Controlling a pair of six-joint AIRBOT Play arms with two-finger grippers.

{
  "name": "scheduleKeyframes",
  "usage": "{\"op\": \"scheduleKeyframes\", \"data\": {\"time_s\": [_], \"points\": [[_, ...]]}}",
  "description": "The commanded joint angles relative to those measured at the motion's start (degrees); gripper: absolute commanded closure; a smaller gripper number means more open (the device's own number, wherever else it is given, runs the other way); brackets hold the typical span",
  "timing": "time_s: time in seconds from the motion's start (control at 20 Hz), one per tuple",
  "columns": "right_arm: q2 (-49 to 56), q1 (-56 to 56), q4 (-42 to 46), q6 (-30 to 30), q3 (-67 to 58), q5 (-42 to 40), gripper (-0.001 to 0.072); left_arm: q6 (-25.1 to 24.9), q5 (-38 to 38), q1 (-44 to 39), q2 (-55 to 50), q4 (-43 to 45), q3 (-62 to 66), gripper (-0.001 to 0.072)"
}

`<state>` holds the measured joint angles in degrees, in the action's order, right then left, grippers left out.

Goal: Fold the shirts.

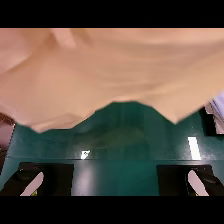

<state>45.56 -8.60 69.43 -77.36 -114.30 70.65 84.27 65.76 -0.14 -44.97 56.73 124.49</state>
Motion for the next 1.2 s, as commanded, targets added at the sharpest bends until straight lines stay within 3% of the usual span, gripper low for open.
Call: {"op": "scheduleKeyframes", "data": {"time_s": [0.0, 0.25, 0.5, 0.7, 0.95, 1.15], "points": [[5.4, 0.0, 3.7, -1.7, -8.9, 11.7, 0.0698, 1.6, 3.3, 0.1, -0.5, -0.2, -0.5, 0.0680], [14.7, 0.0, 3.7, -1.7, 3.2, 19.4, 0.0698, 2.8, 8.0, 0.1, -2.8, -0.5, -21.3, 0.0680], [28.5, 3.7, 4.1, -0.6, 15.3, 19.0, 0.0698, 0.5, 11.3, 0.1, -16.5, -0.1, -37.2, 0.0680], [40.8, 5.4, 4.1, -0.6, 18.1, 11.0, 0.0698, -2.1, 2.8, 0.1, -33.0, -0.1, -39.5, 0.0679], [53.6, 5.4, 2.5, -0.6, 8.9, 5.5, 0.0698, -2.2, -12.3, 0.1, -46.4, -0.4, -35.5, 0.0679], [55.3, 5.2, 2.4, -0.5, 5.7, 5.7, 0.0698, -3.9, -12.1, 0.3, -46.7, 0.2, -33.9, 0.0679]]}}
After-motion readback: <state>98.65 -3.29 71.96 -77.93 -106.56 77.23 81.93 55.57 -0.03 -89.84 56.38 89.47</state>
